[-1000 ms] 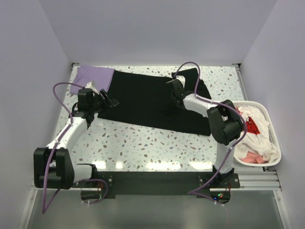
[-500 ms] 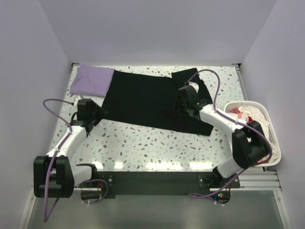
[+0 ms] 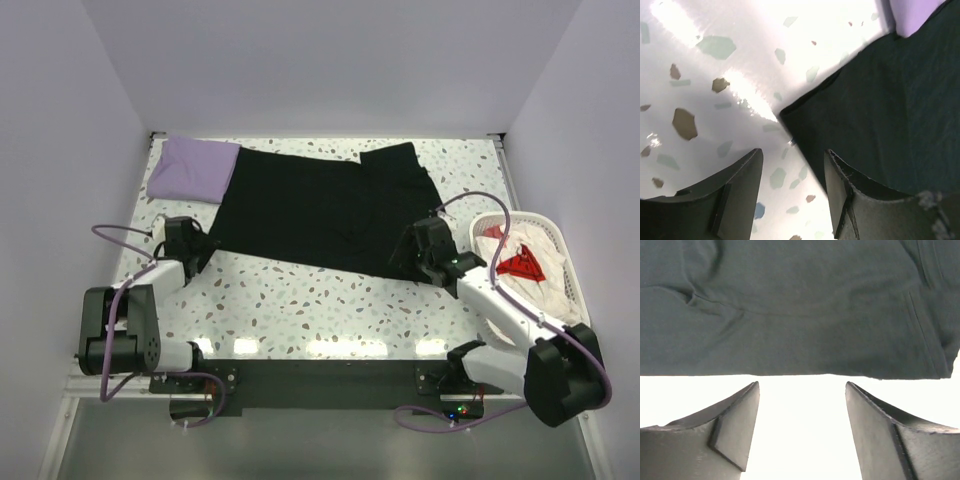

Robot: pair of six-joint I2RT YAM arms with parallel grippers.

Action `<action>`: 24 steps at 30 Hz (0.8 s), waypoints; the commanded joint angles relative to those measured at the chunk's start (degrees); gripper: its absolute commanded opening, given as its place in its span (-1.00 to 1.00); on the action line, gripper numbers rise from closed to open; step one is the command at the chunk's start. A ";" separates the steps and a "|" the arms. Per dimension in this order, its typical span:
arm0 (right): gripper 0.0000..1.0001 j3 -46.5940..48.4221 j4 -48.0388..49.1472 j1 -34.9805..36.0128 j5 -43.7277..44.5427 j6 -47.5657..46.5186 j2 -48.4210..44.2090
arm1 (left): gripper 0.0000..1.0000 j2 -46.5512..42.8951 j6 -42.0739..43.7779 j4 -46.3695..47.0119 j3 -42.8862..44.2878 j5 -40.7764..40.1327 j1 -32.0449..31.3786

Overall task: Fold and stack the t-shirts
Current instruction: Fold the tshirt

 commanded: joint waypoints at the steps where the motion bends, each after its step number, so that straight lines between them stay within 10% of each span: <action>1: 0.47 -3.46 -1.17 -0.72 -0.05 5.17 -3.93 | 0.14 2.79 -1.29 7.43 -0.49 -0.79 0.69; 7: 0.66 -8.57 -3.63 -2.39 3.46 10.36 -9.47 | 0.08 6.48 -1.39 10.24 -0.67 -0.88 0.60; 24: 0.64 -8.85 5.76 -7.84 13.57 10.63 2.29 | -0.85 8.60 1.43 9.72 0.56 0.09 0.87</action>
